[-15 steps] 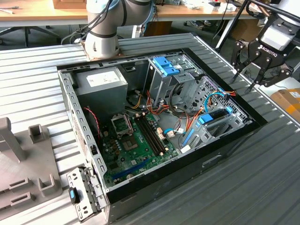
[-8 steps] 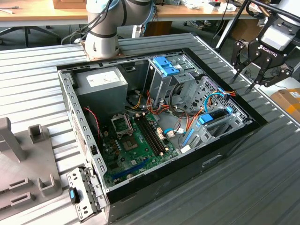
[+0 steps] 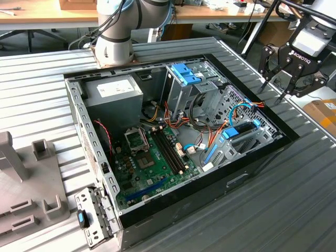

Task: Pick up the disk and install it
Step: 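Insert the first disk wire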

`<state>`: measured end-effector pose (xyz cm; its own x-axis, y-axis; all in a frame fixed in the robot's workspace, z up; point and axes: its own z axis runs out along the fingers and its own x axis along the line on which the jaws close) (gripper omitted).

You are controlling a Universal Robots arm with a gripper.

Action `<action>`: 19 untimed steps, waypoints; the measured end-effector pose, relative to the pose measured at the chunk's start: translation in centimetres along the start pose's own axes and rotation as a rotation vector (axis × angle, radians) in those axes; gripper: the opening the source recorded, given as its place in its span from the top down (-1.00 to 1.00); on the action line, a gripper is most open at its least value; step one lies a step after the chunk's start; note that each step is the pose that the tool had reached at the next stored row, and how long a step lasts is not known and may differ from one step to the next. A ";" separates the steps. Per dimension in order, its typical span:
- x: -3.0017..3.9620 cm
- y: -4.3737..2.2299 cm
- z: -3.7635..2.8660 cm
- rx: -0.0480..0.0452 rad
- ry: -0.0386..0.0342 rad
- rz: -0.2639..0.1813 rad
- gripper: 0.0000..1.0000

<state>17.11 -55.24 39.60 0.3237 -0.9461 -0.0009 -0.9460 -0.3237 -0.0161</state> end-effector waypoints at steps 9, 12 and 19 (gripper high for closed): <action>0.03 -0.07 0.63 0.0000 -0.0002 -0.009 0.00; 0.03 -0.07 0.63 0.0000 -0.0003 -0.009 0.00; 0.03 -0.07 0.71 0.0001 -0.0006 -0.012 0.00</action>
<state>17.20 -55.24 38.90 0.3352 -0.9422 -0.0013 -0.9420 -0.3351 -0.0162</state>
